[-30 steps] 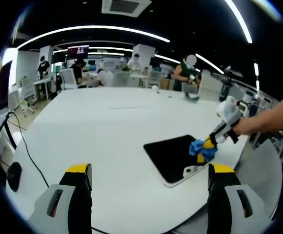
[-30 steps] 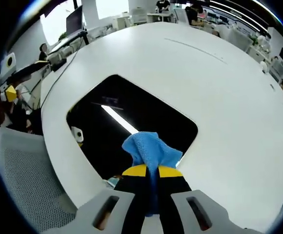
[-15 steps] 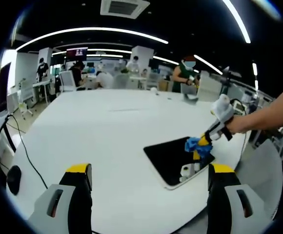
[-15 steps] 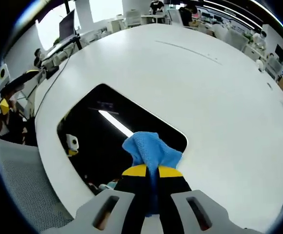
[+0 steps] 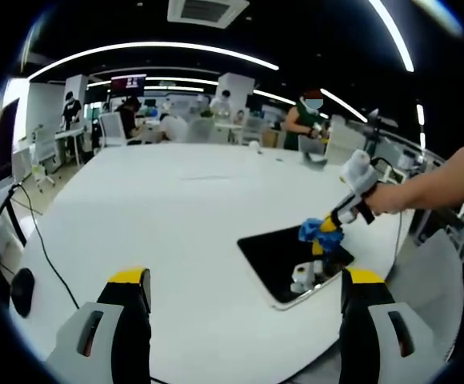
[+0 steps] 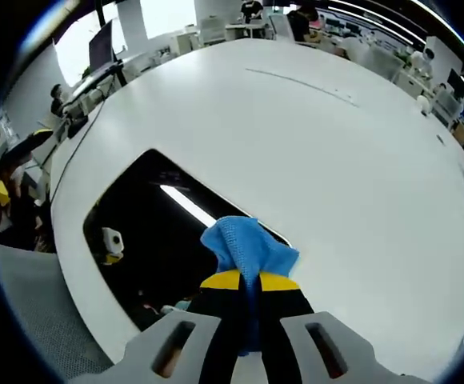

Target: Wipe the mirror surface with the cleaning cloth until all visible marks leave the cleaned area.

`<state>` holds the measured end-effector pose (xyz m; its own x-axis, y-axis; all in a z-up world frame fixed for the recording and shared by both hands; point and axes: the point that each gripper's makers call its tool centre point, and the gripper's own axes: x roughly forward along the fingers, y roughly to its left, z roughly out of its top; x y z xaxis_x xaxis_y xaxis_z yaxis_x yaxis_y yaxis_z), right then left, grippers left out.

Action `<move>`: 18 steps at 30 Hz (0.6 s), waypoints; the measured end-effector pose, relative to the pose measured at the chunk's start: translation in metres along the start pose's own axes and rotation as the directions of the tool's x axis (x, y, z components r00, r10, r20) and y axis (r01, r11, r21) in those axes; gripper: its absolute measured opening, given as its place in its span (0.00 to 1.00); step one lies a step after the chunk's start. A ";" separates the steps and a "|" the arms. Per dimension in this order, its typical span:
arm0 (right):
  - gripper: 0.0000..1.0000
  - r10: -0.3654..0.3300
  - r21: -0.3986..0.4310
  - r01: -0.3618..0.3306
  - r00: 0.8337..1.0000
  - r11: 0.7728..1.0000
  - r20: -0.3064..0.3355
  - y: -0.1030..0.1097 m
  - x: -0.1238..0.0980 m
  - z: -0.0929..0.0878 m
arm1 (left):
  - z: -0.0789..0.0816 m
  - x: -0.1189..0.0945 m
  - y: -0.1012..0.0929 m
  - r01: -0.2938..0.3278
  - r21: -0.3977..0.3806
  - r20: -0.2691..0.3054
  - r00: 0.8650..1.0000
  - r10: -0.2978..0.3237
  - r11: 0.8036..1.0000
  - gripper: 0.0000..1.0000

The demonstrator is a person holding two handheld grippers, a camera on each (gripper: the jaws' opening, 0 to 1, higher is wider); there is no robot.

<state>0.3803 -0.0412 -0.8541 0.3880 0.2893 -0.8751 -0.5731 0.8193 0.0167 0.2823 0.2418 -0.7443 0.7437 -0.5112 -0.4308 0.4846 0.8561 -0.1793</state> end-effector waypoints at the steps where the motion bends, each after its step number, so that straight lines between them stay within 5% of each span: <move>1: 0.01 -0.001 0.000 0.001 1.000 1.000 0.000 -0.001 0.000 0.001 | 0.000 0.000 0.000 0.000 -0.001 -0.001 1.000 0.000 1.000 0.99; 18: 0.01 -0.010 0.017 0.010 1.000 1.000 0.007 -0.013 0.007 0.015 | -0.007 -0.004 -0.002 0.000 0.012 -0.026 1.000 0.001 1.000 0.99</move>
<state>0.4010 -0.0424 -0.8528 0.3987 0.2844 -0.8719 -0.5568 0.8305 0.0163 0.2757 0.2427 -0.7487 0.7319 -0.5084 -0.4537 0.4900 0.8554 -0.1682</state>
